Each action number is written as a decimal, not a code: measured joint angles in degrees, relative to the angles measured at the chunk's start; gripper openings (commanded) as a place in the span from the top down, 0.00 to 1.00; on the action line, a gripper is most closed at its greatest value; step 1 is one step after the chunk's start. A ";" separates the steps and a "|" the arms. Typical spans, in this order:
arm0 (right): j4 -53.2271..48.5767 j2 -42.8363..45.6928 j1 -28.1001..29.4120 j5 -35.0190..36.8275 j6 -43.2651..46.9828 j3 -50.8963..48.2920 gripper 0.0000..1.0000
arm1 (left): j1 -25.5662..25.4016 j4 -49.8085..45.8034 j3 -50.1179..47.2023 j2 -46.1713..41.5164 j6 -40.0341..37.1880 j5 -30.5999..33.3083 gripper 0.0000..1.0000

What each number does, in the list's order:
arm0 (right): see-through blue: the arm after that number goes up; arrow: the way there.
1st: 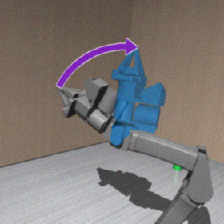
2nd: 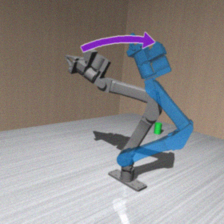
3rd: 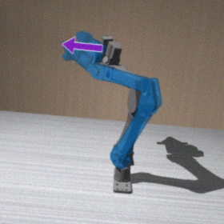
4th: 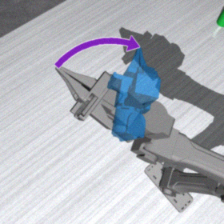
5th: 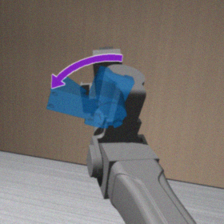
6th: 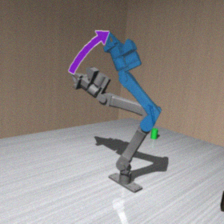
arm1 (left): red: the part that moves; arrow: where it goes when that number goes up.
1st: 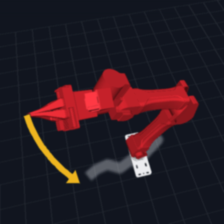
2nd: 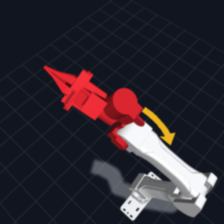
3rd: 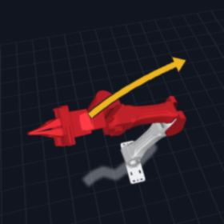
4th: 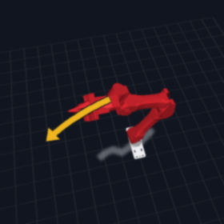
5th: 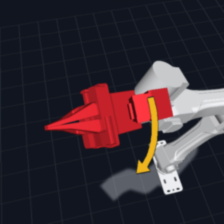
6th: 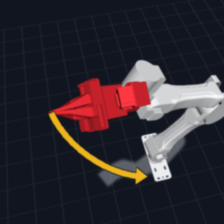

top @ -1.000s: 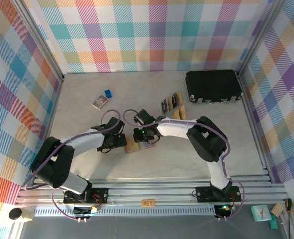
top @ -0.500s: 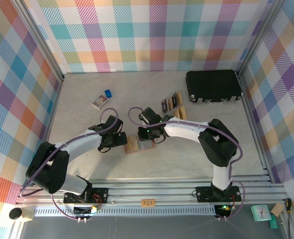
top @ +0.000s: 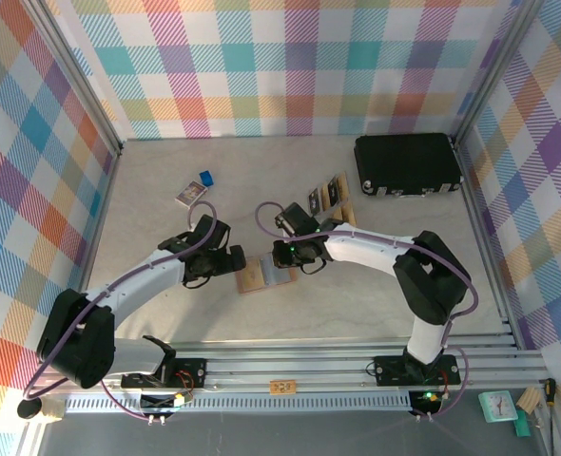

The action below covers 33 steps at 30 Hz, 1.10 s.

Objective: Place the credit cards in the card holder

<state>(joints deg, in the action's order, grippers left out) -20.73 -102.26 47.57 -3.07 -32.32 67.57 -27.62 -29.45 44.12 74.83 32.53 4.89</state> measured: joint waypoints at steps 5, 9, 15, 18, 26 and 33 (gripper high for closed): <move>-2.58 0.07 -0.09 -0.44 0.09 0.33 0.75 | -1.66 1.07 -0.04 1.90 0.92 -1.22 0.00; -5.40 0.22 -0.81 -0.37 1.16 1.70 0.70 | -2.60 0.87 -0.07 2.36 0.94 -0.96 0.00; -6.40 1.29 -3.65 -0.85 1.99 2.29 0.61 | -2.69 -0.66 -0.07 2.16 0.98 1.57 0.00; -6.40 1.29 -4.96 -1.42 1.97 2.29 0.57 | -2.69 -1.16 -0.11 2.03 1.14 2.78 0.00; -6.27 1.38 -5.66 -3.85 1.86 2.29 0.51 | -3.02 -1.99 -0.85 2.16 1.18 3.82 0.00; -5.44 1.38 -5.66 -5.53 1.70 2.29 0.50 | -3.78 -1.90 -1.16 4.31 2.10 4.70 0.00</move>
<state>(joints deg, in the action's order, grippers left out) -26.17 -100.88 41.91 -8.60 -30.61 69.87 -31.40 -31.35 42.96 79.13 34.63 9.58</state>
